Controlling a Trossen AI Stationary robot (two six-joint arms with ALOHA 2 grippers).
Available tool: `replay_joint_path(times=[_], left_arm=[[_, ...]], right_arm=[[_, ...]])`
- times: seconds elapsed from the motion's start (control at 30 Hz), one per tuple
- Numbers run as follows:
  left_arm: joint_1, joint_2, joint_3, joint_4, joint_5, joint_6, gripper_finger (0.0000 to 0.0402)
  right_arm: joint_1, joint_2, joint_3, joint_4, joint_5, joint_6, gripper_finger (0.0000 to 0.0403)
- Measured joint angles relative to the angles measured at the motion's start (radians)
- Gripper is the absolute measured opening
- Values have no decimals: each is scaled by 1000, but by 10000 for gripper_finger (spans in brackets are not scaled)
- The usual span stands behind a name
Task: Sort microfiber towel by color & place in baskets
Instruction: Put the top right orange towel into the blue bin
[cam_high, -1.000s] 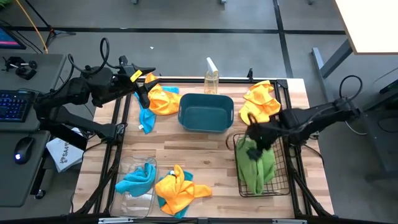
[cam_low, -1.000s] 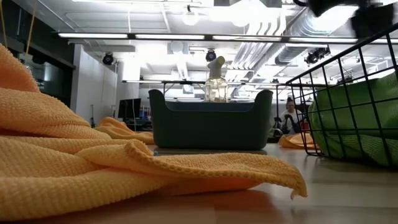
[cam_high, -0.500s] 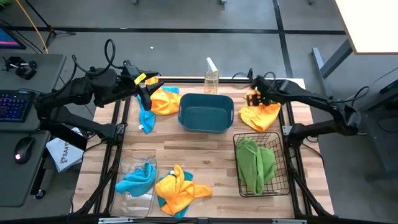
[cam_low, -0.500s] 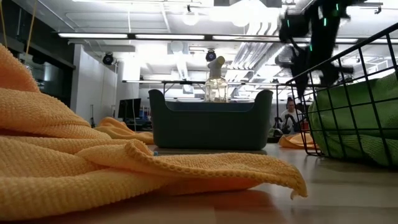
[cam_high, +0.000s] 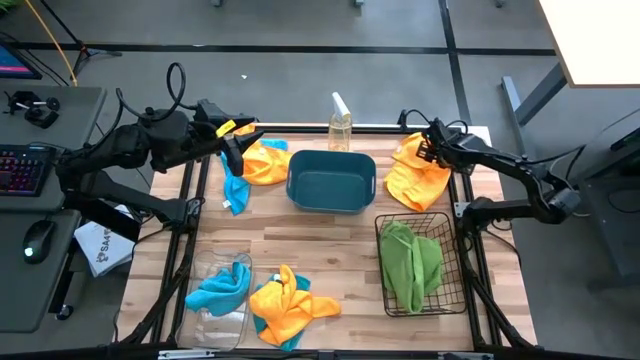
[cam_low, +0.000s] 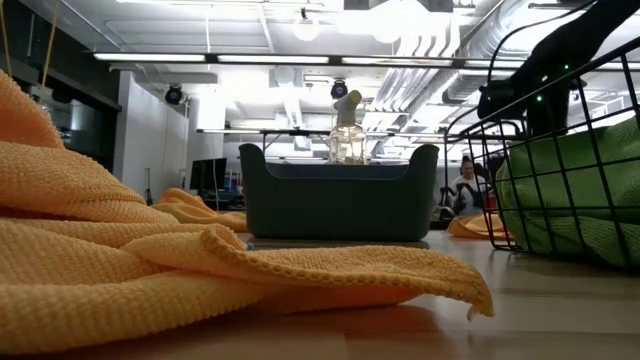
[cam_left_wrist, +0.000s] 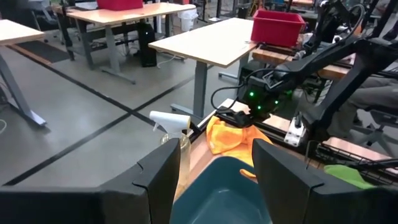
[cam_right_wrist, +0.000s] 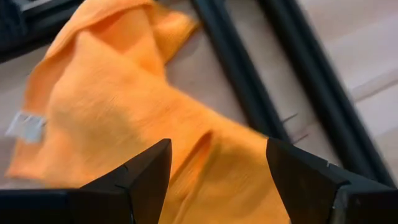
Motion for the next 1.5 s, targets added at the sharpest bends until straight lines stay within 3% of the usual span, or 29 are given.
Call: replay_joint_path(times=[0.13, 0.43, 0.53, 0.67, 0.7, 0.9, 1.13, 1.3, 1.5], left_arm=[[0, 0, 0, -1, 0, -13, 188], [0, 0, 0, -3, 0, -12, 188], [0, 0, 0, -9, -1, -12, 188], [0, -1, 0, -39, -4, 27, 188], [0, -4, 0, -49, -7, 40, 188], [-1, -43, 0, -62, -60, 79, 188], [0, -87, 0, -59, -153, 129, 188], [0, -92, 0, -59, -167, 140, 188], [0, -72, 0, -53, -167, 150, 188]], right_arm=[[0, 14, -2, 4, 37, -7, 259], [0, 160, -2, 32, -21, -66, 246], [4, 172, -2, 34, -44, -94, 192], [28, 157, -2, 28, -70, -145, 43], [37, 147, -2, 27, -78, -164, 23], [97, 19, 60, -69, -82, -239, 5], [247, -262, 316, -83, -80, -276, 2], [391, -377, 506, 105, -122, -309, 1], [582, -350, 605, 491, -173, -391, 1]])
